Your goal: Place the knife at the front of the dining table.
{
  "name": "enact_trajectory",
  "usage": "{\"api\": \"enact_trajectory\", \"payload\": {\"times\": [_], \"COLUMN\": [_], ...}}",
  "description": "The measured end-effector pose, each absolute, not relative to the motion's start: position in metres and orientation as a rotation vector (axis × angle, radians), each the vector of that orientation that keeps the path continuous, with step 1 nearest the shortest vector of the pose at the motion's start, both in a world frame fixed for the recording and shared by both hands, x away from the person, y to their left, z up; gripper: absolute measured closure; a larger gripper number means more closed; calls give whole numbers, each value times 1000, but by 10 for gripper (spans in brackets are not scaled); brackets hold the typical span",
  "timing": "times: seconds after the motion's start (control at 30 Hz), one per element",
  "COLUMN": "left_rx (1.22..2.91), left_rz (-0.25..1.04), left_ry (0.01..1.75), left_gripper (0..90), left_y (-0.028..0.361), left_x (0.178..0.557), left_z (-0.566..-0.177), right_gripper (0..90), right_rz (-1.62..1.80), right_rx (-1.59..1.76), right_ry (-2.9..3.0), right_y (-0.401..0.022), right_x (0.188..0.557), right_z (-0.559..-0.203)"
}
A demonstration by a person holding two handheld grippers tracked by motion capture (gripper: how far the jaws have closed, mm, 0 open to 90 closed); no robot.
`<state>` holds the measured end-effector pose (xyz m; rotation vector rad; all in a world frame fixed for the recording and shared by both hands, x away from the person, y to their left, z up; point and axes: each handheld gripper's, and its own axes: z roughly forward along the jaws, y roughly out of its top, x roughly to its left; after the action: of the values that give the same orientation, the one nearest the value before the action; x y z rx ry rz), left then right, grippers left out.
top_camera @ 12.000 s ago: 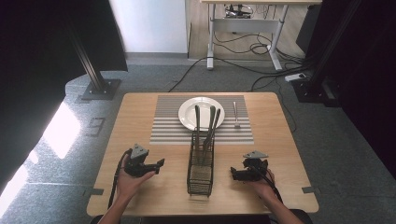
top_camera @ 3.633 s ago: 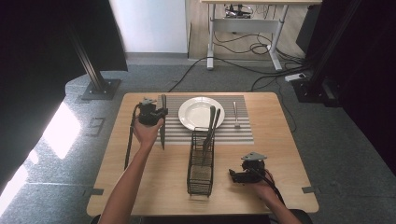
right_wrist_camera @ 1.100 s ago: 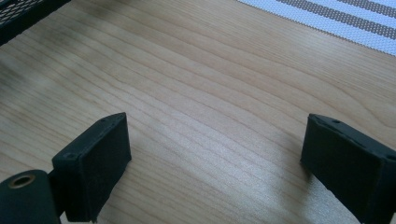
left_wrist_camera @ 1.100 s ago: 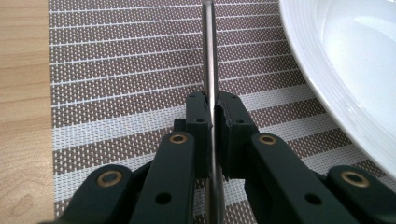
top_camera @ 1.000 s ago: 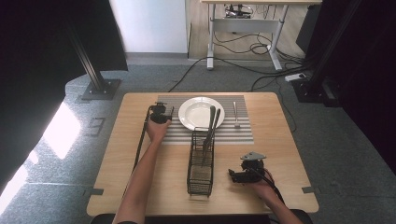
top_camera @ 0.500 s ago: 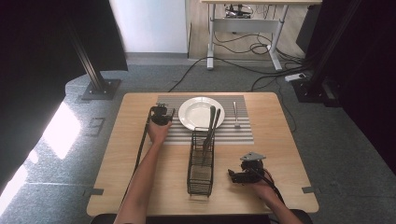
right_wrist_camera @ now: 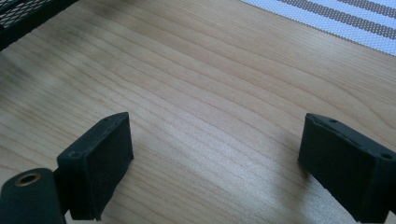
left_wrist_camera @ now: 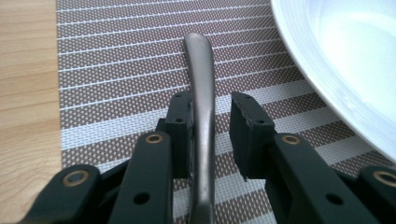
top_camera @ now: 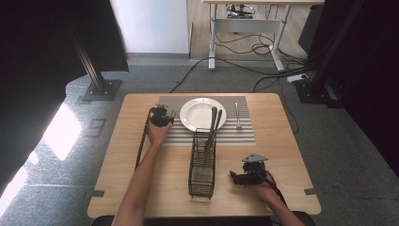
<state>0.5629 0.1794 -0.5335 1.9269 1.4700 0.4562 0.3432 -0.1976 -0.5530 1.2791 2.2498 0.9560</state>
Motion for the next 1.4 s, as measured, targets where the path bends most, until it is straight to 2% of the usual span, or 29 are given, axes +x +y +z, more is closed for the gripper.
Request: {"api": "enact_trajectory", "payload": {"times": [0.47, 0.57, 0.67, 0.73, 0.9, 1.07, 1.17, 1.4], "left_rx": [2032, 2063, 2061, 2062, 2063, 1966, 1991, 1968], "left_rz": [425, 451, 465, 464, 475, 433, 462, 422], "left_ry": [1451, 1456, 1471, 1474, 1474, 1515, 1524, 1548], "left_gripper": [661, 704, 786, 798, 803, 803, 804, 804], "left_y": [184, 184, 185, 185, 182, 190, 187, 185], "left_x": [540, 537, 537, 538, 543, 553, 562, 577], "left_z": [-529, -531, -530, -530, -530, -533, -531, -530], "right_gripper": [102, 101, 102, 103, 103, 101, 101, 100], "right_rz": [953, 955, 954, 954, 954, 956, 958, 959], "right_rx": [1279, 1278, 1278, 1279, 1279, 1278, 1275, 1274], "right_ry": [2250, 2251, 2250, 2249, 2249, 2250, 2250, 2251], "right_y": [-197, -197, -197, -197, -197, -197, -197, -197], "right_x": [342, 342, 342, 342, 342, 342, 343, 343], "right_z": [-553, -553, -553, -553, -553, -553, -553, -553]}}
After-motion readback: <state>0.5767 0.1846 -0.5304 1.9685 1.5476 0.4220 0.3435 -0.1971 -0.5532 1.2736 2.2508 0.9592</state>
